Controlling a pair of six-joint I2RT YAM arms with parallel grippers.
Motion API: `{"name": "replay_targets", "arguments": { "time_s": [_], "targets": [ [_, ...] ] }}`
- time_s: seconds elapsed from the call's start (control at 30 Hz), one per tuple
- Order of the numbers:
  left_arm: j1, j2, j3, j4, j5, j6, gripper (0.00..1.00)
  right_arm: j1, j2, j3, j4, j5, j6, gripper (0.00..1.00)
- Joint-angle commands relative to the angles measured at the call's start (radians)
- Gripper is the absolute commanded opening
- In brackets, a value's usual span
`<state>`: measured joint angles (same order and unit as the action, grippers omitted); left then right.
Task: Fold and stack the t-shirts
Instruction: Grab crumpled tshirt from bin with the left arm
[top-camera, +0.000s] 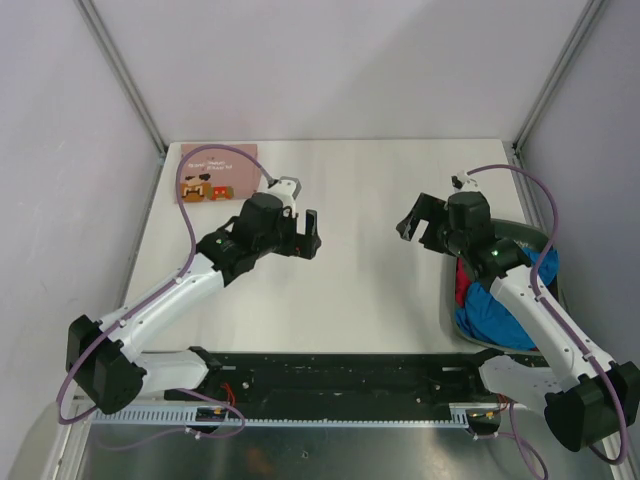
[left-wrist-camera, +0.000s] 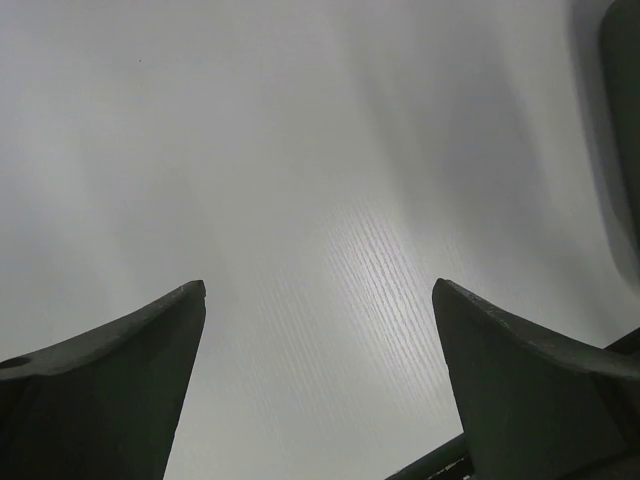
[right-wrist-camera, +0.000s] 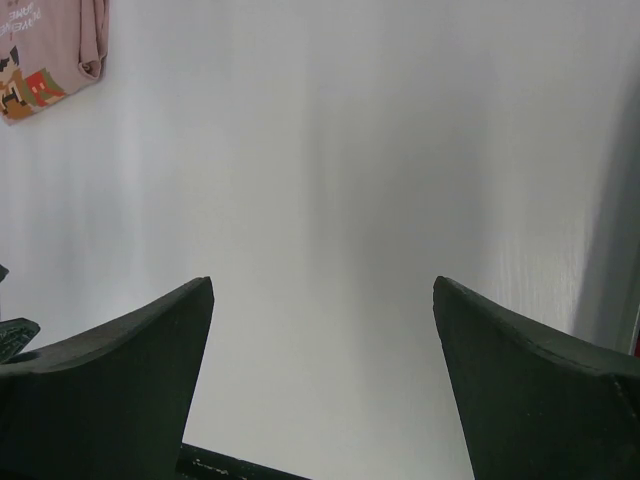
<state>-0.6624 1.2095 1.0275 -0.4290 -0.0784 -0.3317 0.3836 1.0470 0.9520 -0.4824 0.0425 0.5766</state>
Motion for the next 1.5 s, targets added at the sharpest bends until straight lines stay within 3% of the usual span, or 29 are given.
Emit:
{"name": "replay_targets", "arguments": {
  "time_s": [0.0,0.3,0.7,0.83,1.27,1.4,1.47],
  "targets": [
    [0.004,-0.04,-0.004,0.025,-0.033,0.014,0.99,0.006,-0.015,0.002,0.0,0.026,0.017,0.96],
    [0.004,-0.061,-0.005,0.025,-0.031,0.015,1.0,-0.062,-0.022,0.002,-0.114,0.109,0.055,0.97],
    [0.004,-0.075,-0.004,0.024,-0.011,0.018,1.0,-0.486,-0.025,0.002,-0.377,0.235,0.081,0.99],
    [0.005,-0.071,-0.004,0.025,-0.004,0.017,0.99,-0.561,0.019,0.002,-0.409,0.282,0.115,0.99],
    [0.028,-0.068,-0.004,0.024,0.01,0.013,0.99,-0.596,0.268,-0.101,-0.159,0.266,0.174,0.99],
    [0.029,-0.066,-0.005,0.025,0.006,0.013,0.99,-0.614,0.296,-0.125,-0.123,0.27,0.162,0.9],
    [0.03,-0.067,-0.006,0.024,0.005,0.013,1.0,-0.618,0.277,-0.131,-0.109,0.267,0.142,0.73]
  ]
}}
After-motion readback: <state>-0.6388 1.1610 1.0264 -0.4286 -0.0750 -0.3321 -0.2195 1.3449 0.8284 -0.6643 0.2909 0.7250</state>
